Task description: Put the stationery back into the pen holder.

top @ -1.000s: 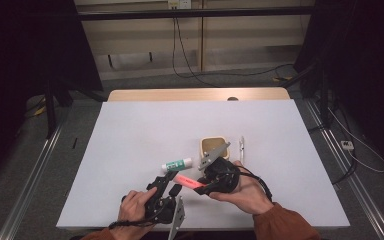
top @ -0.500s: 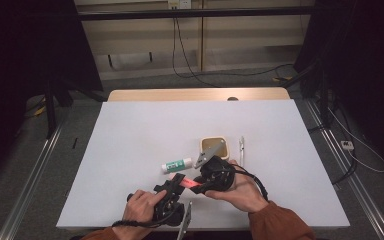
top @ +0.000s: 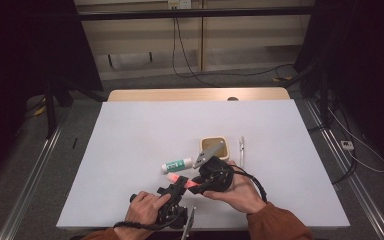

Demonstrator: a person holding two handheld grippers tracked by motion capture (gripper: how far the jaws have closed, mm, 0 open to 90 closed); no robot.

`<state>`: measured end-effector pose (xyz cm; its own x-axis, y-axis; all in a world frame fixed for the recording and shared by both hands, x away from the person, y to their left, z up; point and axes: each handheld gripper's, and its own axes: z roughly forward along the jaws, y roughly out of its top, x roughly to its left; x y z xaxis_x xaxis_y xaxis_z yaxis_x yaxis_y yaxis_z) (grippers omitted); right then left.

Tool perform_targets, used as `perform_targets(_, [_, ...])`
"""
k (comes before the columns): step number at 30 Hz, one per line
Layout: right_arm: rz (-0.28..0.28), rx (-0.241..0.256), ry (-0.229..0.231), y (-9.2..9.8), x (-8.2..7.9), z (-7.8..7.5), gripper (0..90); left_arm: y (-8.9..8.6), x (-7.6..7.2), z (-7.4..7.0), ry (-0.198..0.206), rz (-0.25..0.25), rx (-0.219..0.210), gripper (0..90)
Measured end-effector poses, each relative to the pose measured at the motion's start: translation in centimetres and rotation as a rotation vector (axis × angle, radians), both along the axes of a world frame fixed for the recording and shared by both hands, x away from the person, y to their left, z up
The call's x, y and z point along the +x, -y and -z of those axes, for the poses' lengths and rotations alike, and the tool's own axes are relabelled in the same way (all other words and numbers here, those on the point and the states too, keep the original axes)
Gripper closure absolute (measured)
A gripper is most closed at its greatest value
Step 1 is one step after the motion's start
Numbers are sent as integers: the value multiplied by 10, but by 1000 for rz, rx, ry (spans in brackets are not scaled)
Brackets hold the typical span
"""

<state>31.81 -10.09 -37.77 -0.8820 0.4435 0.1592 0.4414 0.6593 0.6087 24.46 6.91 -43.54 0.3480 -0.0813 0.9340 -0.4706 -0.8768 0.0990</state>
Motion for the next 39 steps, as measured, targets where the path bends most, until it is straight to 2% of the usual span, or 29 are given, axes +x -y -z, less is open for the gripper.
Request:
perform_targets(6, [14,17,-20,1,1,2,680,1,-1,3,11,1,15,727])
perform_targets(9, [13,24,-15,2,1,2,677,0,0,3,-7,2,12,757])
perform_targets(12, [21,42,-22,4,1,2,675,0,1,1,-32,0,-8,767])
perform_targets(17, [16,78,-2,7,0,4,670,-3,3,0,-84,-5,-58,773])
perform_targets(18, [12,87,5,8,0,4,662,-3,3,-1,-90,-6,-57,773])
perform_targets(20, [4,83,22,10,-2,4,647,-6,5,-3,-125,-15,-76,774])
perform_targets(23, [27,82,34,15,-6,3,562,-11,9,-7,-171,-40,-112,774])
perform_targets(25, [34,100,34,18,-8,3,533,-15,12,-9,-209,-57,-136,774])
perform_targets(28, [55,108,53,25,-12,4,468,-20,16,-12,-260,-65,-196,773])
perform_targets(34, [88,150,72,41,-19,5,408,-27,23,-19,-380,-90,-292,773])
perform_targets(39, [142,171,80,59,-24,8,339,-33,30,-23,-485,-93,-403,773])
